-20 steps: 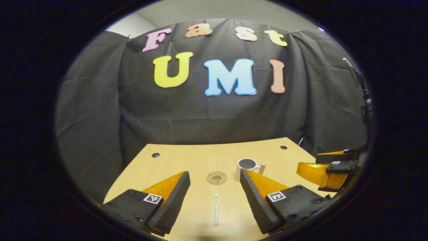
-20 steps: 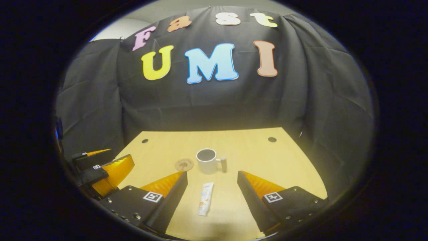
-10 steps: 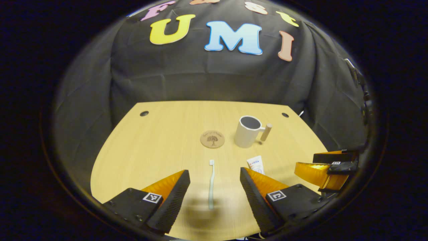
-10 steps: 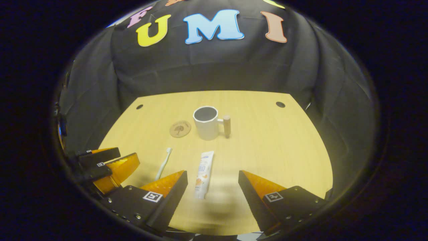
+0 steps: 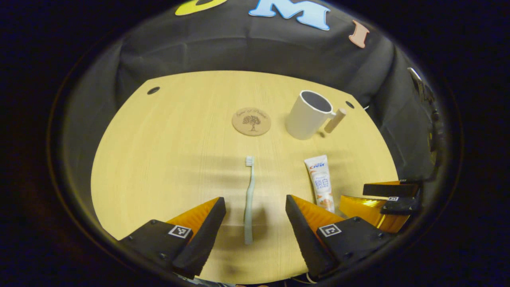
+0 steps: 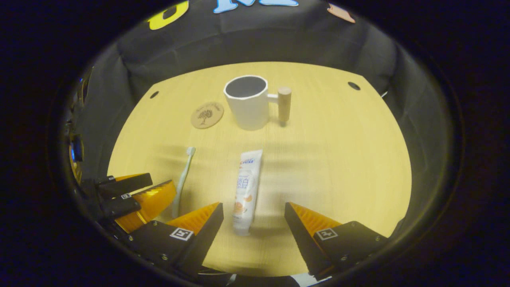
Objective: Put the toothbrush and toothpaste on the desktop into the cup, then pick up the cup and place it on the coaster on the desktop.
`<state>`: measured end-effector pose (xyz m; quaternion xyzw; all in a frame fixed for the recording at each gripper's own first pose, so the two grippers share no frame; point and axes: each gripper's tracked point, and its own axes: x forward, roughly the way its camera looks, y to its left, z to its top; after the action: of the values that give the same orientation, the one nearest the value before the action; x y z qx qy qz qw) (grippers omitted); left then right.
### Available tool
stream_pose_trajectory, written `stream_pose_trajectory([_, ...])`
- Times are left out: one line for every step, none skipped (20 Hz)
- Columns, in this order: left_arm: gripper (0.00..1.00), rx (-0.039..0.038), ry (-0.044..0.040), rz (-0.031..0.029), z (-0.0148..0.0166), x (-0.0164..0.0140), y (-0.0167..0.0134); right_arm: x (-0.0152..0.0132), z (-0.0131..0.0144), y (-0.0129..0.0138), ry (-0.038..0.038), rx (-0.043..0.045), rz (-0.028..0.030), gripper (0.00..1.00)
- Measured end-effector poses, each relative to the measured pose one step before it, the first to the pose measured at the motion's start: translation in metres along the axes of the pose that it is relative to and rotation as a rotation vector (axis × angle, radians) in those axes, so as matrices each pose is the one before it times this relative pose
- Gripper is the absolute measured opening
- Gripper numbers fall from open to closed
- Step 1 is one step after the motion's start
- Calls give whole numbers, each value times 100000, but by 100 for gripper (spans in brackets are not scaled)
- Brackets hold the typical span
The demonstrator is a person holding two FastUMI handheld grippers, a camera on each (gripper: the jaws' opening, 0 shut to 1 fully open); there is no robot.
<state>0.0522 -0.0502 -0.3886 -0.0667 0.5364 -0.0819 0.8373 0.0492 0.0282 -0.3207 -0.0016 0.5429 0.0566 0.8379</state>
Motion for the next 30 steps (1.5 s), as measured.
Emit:
stream_pose_trajectory([100,664,3277,791,-485,614,334,489,-128,-258,3099,598,-1230,95])
stream_pose_trajectory([100,596,4671,1147,-519,469,443,362,-148,-281,2772,544,-1207,95])
stream_pose_trajectory([100,243,3792,548,-380,664,186,588,-53,-6,2244,469,61,95])
stream_pose_trajectory([100,-121,2448,431,-124,501,76,350,-49,16,2140,652,380,95])
stream_pose_trajectory([100,-36,2147,1288,-89,369,348,296,-105,75,2005,579,228,95])
stream_pose_trajectory([100,112,900,1538,194,374,406,362,55,-12,1252,121,1,95])
stream_pose_trajectory([100,245,644,983,84,447,199,333,-206,-44,1737,186,-229,95])
stream_pose_trajectory([100,544,1612,1082,-67,309,290,112,91,41,870,63,333,90])
stream_pose_trajectory([100,1020,2391,1765,-277,354,309,323,24,-84,324,-190,-614,89])
stream_pose_trajectory([99,243,2317,1528,-178,378,343,230,33,-86,640,43,-551,89])
stream_pose_trajectory([99,-600,1670,-176,-147,241,-61,220,-12,173,1032,550,239,89])
stream_pose_trajectory([99,-476,1817,-564,-185,238,-66,199,28,7,1211,858,-357,91])
stream_pose_trajectory([99,-298,1977,719,-278,338,88,264,10,-16,1548,967,-638,89])
stream_pose_trajectory([99,-138,1813,1804,-149,249,231,273,119,108,1580,639,-43,89])
stream_pose_trajectory([100,-91,641,871,253,71,10,359,21,187,1567,448,132,89])
stream_pose_trajectory([99,-140,-239,311,319,51,-94,280,75,160,1458,314,110,87])
stream_pose_trajectory([98,-92,587,89,-128,10,-74,295,-38,42,1027,51,-329,84])
stream_pose_trajectory([98,-622,361,349,67,-62,-57,222,-74,-29,1038,-279,-551,84])
stream_pose_trajectory([98,-1046,521,314,-127,9,132,367,-171,47,638,-694,-697,84])
stream_pose_trajectory([98,-1094,212,206,81,11,-25,281,-204,74,967,-1082,-161,84])
stream_pose_trajectory([97,-426,740,66,-23,-10,220,141,-102,6,1153,-850,-2351,84])
stream_pose_trajectory([98,231,712,-140,-11,146,230,58,362,247,-734,89,-1062,80])
stream_pose_trajectory([97,718,892,47,4,161,240,229,30,99,-70,435,-1594,79])
stream_pose_trajectory([97,994,809,104,84,75,25,-68,22,-139,510,981,-1000,78])
stream_pose_trajectory([95,295,1535,264,-181,98,96,-736,83,197,1372,1381,-303,77])
stream_pose_trajectory([95,-104,1389,18,110,9,69,707,-257,18,1663,1584,-244,76])
stream_pose_trajectory([95,467,1497,-65,189,-263,26,67,-109,-94,1811,848,38,82])
stream_pose_trajectory([94,1369,1667,-222,260,-223,100,-30,84,61,915,375,86,77])
stream_pose_trajectory([92,1091,1846,-169,-244,159,-119,111,-63,2,1087,-185,-7,77])
stream_pose_trajectory([92,811,972,-403,136,-17,-42,-25,73,-27,614,-548,2,77])
